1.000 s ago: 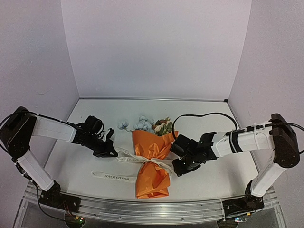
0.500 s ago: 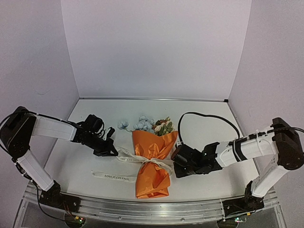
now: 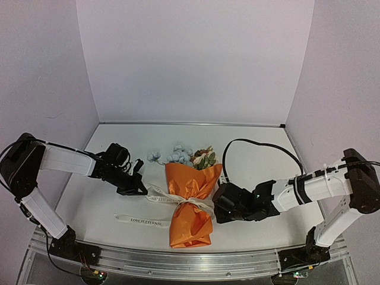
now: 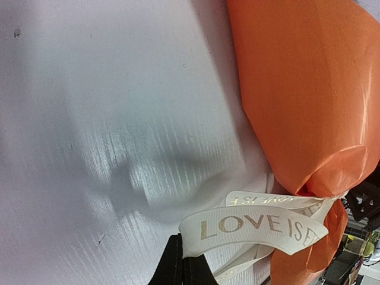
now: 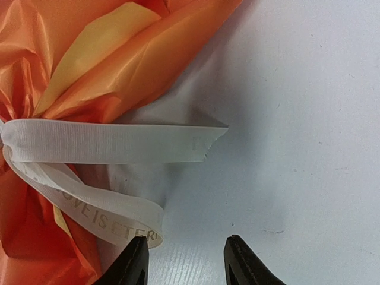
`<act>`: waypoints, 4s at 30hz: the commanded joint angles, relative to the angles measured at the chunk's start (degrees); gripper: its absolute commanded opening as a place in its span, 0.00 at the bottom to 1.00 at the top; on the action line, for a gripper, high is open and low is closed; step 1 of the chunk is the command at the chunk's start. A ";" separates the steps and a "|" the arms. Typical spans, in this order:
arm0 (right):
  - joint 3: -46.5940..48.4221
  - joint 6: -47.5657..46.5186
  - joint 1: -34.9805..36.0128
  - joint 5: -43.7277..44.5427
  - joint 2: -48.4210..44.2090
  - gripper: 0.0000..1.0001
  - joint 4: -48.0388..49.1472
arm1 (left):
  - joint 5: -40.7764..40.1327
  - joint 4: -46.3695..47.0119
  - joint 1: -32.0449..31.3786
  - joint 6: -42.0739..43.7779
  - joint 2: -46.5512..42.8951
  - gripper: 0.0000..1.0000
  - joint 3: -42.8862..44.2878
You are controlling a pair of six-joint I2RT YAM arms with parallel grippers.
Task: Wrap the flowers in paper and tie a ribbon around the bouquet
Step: Tie the half-tied ribbon around the folded bouquet.
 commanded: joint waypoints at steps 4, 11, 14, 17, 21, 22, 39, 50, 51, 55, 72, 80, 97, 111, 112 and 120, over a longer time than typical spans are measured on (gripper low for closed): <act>3.74 3.13 0.75 -0.75 3.54 0.45 0.96 | 0.12 0.34 -0.28 0.67 -1.34 0.00 0.84; 5.69 4.20 0.77 0.04 6.98 0.43 0.96 | 0.07 0.65 -0.28 0.40 -1.90 0.00 0.56; 5.45 4.88 0.75 1.04 7.74 0.41 0.96 | 0.07 0.82 -0.28 0.40 -1.90 0.00 0.59; 5.62 5.51 0.75 0.94 8.48 0.39 0.96 | 0.03 0.94 -0.28 0.33 -1.72 0.00 0.72; 6.39 5.93 0.75 -0.20 9.64 0.35 1.05 | -0.07 0.93 -0.28 0.41 -1.63 0.00 0.78; 6.49 6.06 0.75 -0.29 9.98 0.34 1.08 | -0.13 0.94 -0.28 0.36 -1.63 0.00 0.78; 11.59 -20.15 0.13 1.20 4.56 0.00 -14.57 | -8.01 -0.28 1.76 -2.21 -2.73 0.00 -1.04; 21.82 -48.59 0.07 6.74 5.92 0.00 -30.06 | -9.98 -0.24 3.63 -3.07 -3.36 0.00 -2.71; 22.01 -50.47 0.01 6.85 6.19 0.00 -30.07 | -9.99 -0.28 3.73 -3.00 -3.39 0.00 -2.76; 23.14 -54.99 -1.56 2.44 7.89 0.00 -28.90 | -8.91 -0.34 3.93 -2.21 -3.48 0.00 -2.57; 27.94 -77.48 -5.39 12.20 14.66 0.00 -25.39 | -12.24 -3.23 4.46 -1.58 -3.21 0.00 -2.07; 25.98 -85.40 -0.59 13.07 13.51 0.00 -23.93 | -11.85 -3.61 4.55 -1.41 -2.35 0.00 -0.47; 35.73 -57.05 0.90 -14.78 8.91 0.00 -35.81 | -3.91 1.19 0.02 2.19 -10.02 0.29 0.69; 44.32 -32.32 -11.05 -24.51 17.12 0.00 -35.45 | -10.84 3.48 -7.23 5.70 -19.37 0.57 -0.25; 44.54 -30.18 -11.99 -24.63 17.74 0.00 -35.39 | -10.56 3.48 -7.72 6.02 -19.04 0.57 -0.05; 41.18 -22.90 -14.14 -23.35 17.40 0.24 -34.41 | -7.35 3.78 -12.50 7.66 -14.80 0.53 2.36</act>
